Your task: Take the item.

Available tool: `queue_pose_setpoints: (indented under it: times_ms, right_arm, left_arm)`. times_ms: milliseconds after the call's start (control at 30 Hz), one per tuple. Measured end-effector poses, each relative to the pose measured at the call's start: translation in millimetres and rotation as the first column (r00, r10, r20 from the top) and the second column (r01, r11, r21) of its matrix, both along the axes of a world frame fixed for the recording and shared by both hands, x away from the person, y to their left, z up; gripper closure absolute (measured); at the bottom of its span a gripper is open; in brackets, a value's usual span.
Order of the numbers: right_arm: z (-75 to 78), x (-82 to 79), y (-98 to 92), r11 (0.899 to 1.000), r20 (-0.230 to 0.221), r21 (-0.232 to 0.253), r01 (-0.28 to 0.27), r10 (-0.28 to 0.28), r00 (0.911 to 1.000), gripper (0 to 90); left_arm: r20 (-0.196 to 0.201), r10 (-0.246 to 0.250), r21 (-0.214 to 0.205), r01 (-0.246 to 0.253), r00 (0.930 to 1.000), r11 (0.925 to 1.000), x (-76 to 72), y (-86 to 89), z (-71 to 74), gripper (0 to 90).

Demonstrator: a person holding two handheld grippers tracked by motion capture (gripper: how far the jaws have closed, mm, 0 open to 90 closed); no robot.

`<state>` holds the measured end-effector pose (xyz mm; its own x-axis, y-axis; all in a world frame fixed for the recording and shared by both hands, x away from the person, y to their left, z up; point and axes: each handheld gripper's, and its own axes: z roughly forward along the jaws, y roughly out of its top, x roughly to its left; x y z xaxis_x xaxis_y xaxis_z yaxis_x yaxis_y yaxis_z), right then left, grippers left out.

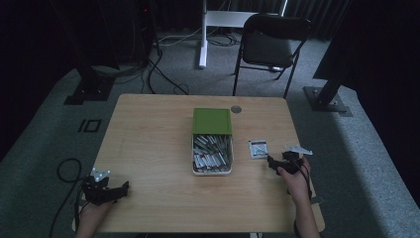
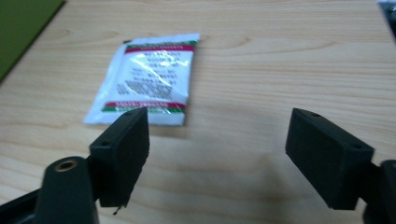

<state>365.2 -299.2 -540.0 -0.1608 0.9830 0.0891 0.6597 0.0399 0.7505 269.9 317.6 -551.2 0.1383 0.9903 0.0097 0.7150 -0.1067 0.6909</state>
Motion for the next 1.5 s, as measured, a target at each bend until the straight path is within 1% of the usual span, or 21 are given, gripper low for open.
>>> queue_pose_setpoints:
  times_ms: [67,167,300,367,400,433,533,633,733,833,1033,1067,1100,1133,1167,1200,1233,1300,1500]
  right_arm:
    - [-0.9,-6.2,-1.8,1.000,0.008,-0.017,0.011,-0.011,0.9999,19.5]
    - [-0.7,-14.2,-4.3,0.999,0.020,-0.028,0.032,-0.032,0.9993,18.8]
    - [-0.2,-25.9,-7.4,0.998,0.024,-0.022,0.052,-0.051,0.9984,18.2]
    - [-0.1,-28.7,-7.8,0.998,0.025,-0.013,0.055,-0.054,0.9982,18.2]
    - [-0.1,-34.8,-9.6,0.997,0.024,-0.007,0.072,-0.072,0.9971,18.2]
    - [0.0,-37.3,-10.1,0.997,0.030,-0.004,0.083,-0.083,0.9961,18.2]
    - [-1.6,-43.4,-11.2,0.995,0.035,-0.012,0.098,-0.097,0.9946,17.8]
    - [-3.9,-48.6,-11.1,0.993,0.030,-0.027,0.113,-0.113,0.9932,17.1]
    - [-6.1,-53.3,-12.1,0.989,0.021,-0.025,0.143,-0.142,0.9896,17.1]
    - [-8.2,-58.7,-12.7,0.988,0.019,-0.030,0.151,-0.150,0.9885,17.1]
    - [-15.3,-69.8,-14.2,0.983,-0.003,-0.051,0.179,-0.179,0.9839,17.2]
    - [-16.1,-71.3,-14.4,0.982,-0.012,-0.049,0.181,-0.182,0.9833,17.1]
    - [-16.2,-73.2,-14.7,0.982,-0.014,-0.050,0.184,-0.185,0.9827,17.1]
    - [-15.9,-75.2,-14.7,0.980,-0.007,-0.058,0.192,-0.192,0.9813,17.1]
    - [-15.9,-77.2,-14.6,0.979,-0.003,-0.068,0.194,-0.195,0.9809,17.1]
    - [-16.3,-78.7,-14.2,0.979,-0.008,-0.073,0.191,-0.192,0.9813,17.1]
    - [-16.6,-79.9,-13.8,0.980,-0.019,-0.072,0.187,-0.189,0.9818,17.1]
    - [-16.7,-81.5,-13.0,0.980,-0.020,-0.074,0.185,-0.187,0.9822,17.1]
    - [-17.0,-79.7,-12.8,0.979,-0.028,-0.075,0.189,-0.192,0.9810,13.5]
  left_arm:
    - [0.000,0.000,0.001,0.000,1.0000,1.0000,0.0,0.0,0.0,1.4]
    - [0.000,0.000,0.001,0.000,1.0000,1.0000,0.0,0.0,0.0,1.4]
    - [0.000,0.000,0.001,0.000,1.0000,1.0000,0.0,0.0,0.0,1.5]
    - [0.000,0.000,0.001,0.000,1.0000,1.0000,0.0,0.0,0.0,1.5]
    - [0.000,0.000,0.001,0.000,1.0000,1.0000,0.0,0.0,0.0,1.5]
    - [0.000,0.000,0.001,0.000,1.0000,1.0000,0.0,0.0,0.0,1.5]
    - [-0.001,0.000,0.001,0.000,1.0000,1.0000,0.0,0.0,0.0,1.5]
    - [-0.001,0.000,0.001,0.000,1.0000,1.0000,0.0,0.0,0.0,1.5]
    - [-0.002,-0.001,0.002,0.001,1.0000,1.0000,-0.1,0.1,0.1,1.5]
    - [-0.002,-0.001,0.002,0.001,1.0000,1.0000,-0.1,0.2,0.1,1.5]
    - [0.000,-0.002,0.002,0.002,1.0000,1.0000,0.0,0.2,0.0,1.5]
    - [0.000,-0.001,0.002,0.001,1.0000,1.0000,0.0,0.1,0.0,1.4]
    - [-0.001,-0.001,0.002,0.001,1.0000,1.0000,0.0,0.1,0.0,1.5]
    - [0.000,-0.001,0.002,0.001,1.0000,1.0000,0.0,0.1,0.0,1.5]
    - [0.000,-0.002,0.002,0.002,1.0000,1.0000,0.0,0.2,0.0,1.5]
    - [0.000,-0.001,0.002,0.001,1.0000,1.0000,0.0,0.1,0.0,1.4]
    - [-0.001,-0.002,0.002,0.002,1.0000,1.0000,0.0,0.2,0.0,1.5]
    - [0.000,-0.001,0.002,0.001,1.0000,1.0000,0.0,0.1,0.0,1.5]
    - [-0.002,-0.003,0.003,0.003,1.0000,1.0000,-0.1,0.3,0.1,1.4]
